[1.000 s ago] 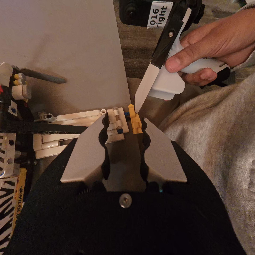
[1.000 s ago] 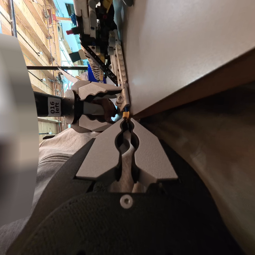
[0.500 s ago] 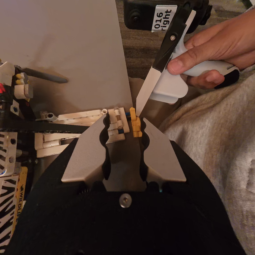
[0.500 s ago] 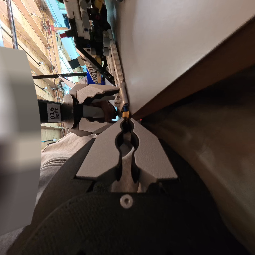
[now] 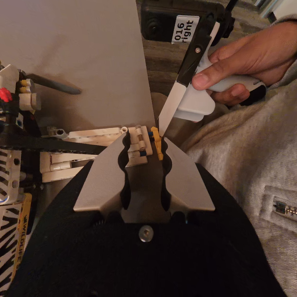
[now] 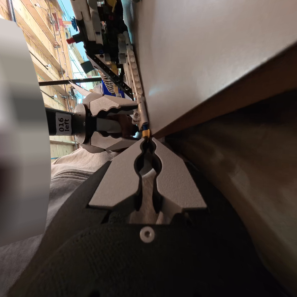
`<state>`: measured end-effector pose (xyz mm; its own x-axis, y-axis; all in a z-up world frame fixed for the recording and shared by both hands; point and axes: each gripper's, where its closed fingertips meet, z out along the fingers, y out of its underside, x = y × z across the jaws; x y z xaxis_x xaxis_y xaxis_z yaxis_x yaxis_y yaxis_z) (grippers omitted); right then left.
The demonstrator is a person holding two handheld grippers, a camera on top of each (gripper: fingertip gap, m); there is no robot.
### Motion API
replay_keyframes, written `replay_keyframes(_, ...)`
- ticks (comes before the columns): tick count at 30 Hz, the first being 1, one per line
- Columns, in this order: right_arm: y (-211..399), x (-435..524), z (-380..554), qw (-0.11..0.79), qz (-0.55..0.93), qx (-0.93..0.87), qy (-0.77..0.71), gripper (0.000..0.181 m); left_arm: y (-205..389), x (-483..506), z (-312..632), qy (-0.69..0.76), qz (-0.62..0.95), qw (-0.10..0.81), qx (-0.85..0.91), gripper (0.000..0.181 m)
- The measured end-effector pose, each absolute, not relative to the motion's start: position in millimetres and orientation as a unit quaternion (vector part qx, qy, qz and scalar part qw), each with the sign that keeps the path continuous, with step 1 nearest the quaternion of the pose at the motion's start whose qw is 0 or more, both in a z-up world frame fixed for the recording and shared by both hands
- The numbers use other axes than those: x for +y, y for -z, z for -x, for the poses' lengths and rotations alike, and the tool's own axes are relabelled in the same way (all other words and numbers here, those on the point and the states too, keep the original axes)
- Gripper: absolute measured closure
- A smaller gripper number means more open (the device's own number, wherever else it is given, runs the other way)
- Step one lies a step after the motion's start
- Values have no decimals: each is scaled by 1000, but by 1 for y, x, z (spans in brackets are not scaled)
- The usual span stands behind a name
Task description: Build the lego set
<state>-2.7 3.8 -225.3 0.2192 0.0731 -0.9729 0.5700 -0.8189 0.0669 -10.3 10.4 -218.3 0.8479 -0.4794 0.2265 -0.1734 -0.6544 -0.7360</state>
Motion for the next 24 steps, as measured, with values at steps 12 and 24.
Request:
replay_keyframes(12,226,4,4,189,-747,210,602,181,217,9,9,234,883,368,174,143)
replay_keyframes(24,227,3,5,240,-760,224,562,181,219,11,11,212,887,371,173,148)
